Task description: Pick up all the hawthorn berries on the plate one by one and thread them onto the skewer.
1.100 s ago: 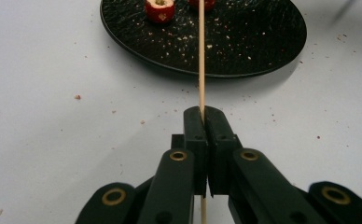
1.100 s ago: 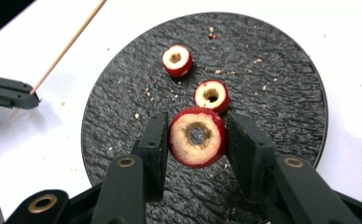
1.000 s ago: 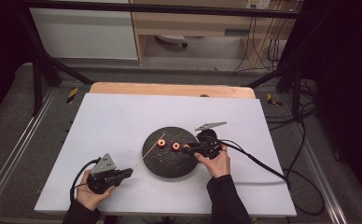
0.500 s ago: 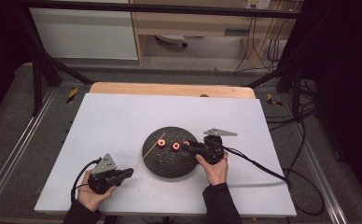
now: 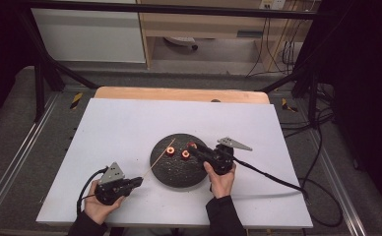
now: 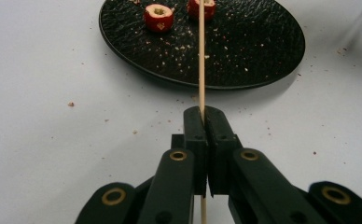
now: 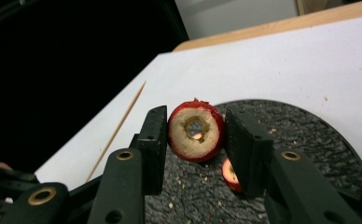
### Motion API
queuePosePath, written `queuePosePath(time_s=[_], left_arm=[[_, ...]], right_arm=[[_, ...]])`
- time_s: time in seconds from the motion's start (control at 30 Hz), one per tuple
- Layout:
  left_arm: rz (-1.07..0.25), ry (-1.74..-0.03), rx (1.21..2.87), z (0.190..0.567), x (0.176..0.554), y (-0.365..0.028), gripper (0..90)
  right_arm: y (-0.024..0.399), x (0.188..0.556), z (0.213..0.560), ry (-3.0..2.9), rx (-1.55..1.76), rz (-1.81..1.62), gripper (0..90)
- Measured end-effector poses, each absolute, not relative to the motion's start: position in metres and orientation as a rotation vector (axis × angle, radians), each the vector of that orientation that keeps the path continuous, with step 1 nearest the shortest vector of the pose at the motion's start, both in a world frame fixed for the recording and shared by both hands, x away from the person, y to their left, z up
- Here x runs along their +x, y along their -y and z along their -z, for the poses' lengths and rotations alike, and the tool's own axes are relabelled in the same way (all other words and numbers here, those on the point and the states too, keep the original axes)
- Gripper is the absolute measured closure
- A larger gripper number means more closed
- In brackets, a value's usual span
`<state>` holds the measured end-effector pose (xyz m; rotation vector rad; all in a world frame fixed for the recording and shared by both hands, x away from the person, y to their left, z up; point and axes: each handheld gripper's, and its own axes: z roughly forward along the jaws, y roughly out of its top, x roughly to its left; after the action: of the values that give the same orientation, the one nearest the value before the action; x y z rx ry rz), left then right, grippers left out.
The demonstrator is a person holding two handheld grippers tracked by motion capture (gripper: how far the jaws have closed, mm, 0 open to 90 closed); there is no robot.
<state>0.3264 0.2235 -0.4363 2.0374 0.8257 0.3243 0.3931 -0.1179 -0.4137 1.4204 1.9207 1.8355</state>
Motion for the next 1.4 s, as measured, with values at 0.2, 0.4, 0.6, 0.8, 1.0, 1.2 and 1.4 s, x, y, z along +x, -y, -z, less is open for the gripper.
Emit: queuePosePath(time_s=[0.2, 0.4, 0.6, 0.8, 1.0, 1.2, 1.4], left_arm=[[-0.327, -0.84, 2.013, 0.435, 0.325, -0.222, 88.2], [-0.336, -0.843, 2.001, 0.433, 0.325, -0.217, 88.3], [-0.352, -0.841, 1.993, 0.43, 0.325, -0.211, 88.3], [-0.368, -0.843, 1.981, 0.427, 0.325, -0.201, 88.3], [-0.375, -0.842, 1.962, 0.425, 0.325, -0.192, 88.3], [-0.363, -0.848, 1.956, 0.424, 0.326, -0.183, 88.3], [-0.365, -0.856, 1.946, 0.424, 0.326, -0.174, 88.3]], right_arm=[[0.115, 0.393, 0.415, -1.836, 1.418, -1.899, 61.0], [0.113, 0.395, 0.414, -1.732, 1.414, -1.97, 61.0], [0.114, 0.397, 0.411, -1.635, 1.399, -2.038, 61.0], [0.116, 0.399, 0.405, -1.545, 1.391, -2.094, 61.0], [0.119, 0.403, 0.4, -1.479, 1.398, -2.148, 61.0], [0.119, 0.406, 0.4, -1.451, 1.401, -2.158, 61.0], [0.119, 0.409, 0.399, -1.402, 1.41, -2.191, 61.0]])
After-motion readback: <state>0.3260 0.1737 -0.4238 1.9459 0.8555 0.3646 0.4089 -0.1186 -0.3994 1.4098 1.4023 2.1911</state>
